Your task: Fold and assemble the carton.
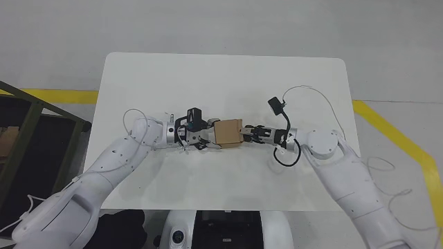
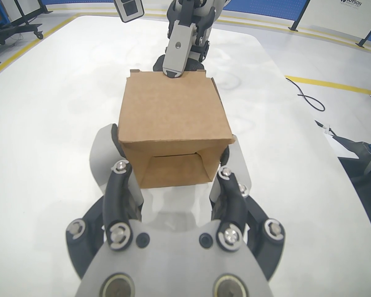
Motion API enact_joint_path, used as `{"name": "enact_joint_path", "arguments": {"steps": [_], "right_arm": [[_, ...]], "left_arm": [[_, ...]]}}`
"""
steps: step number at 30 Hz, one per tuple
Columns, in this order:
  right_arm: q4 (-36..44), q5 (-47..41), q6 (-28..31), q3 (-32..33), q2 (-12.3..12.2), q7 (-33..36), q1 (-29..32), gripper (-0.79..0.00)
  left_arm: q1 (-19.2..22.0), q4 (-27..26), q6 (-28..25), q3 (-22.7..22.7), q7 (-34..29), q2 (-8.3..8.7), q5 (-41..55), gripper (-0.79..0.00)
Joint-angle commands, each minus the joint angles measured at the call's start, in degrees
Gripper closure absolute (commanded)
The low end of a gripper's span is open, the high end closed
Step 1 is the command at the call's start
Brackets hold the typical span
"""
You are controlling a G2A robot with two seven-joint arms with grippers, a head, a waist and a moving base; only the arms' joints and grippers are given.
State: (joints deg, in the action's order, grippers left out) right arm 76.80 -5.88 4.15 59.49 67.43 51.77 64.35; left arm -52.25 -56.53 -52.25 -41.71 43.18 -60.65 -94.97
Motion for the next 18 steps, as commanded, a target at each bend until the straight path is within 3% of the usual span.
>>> {"name": "enact_joint_path", "arguments": {"steps": [1, 9, 18], "right_arm": [[0.0, 0.0, 0.1, -0.2, 0.0, 0.0, -0.1, -0.065], [-1.2, -0.2, 0.1, -1.8, 0.5, -0.2, -1.2, -0.074], [1.4, 0.3, 0.7, 0.4, -0.2, -0.7, 0.6, -0.185]], "left_arm": [[0.0, -0.1, 0.0, 0.0, 0.0, 0.03, 0.0, -0.536], [-0.3, -0.5, 0.1, -0.3, 0.1, 0.16, -0.1, -0.529], [-0.3, -0.4, -0.2, -0.4, -0.4, 0.16, 0.2, -0.533]]}}
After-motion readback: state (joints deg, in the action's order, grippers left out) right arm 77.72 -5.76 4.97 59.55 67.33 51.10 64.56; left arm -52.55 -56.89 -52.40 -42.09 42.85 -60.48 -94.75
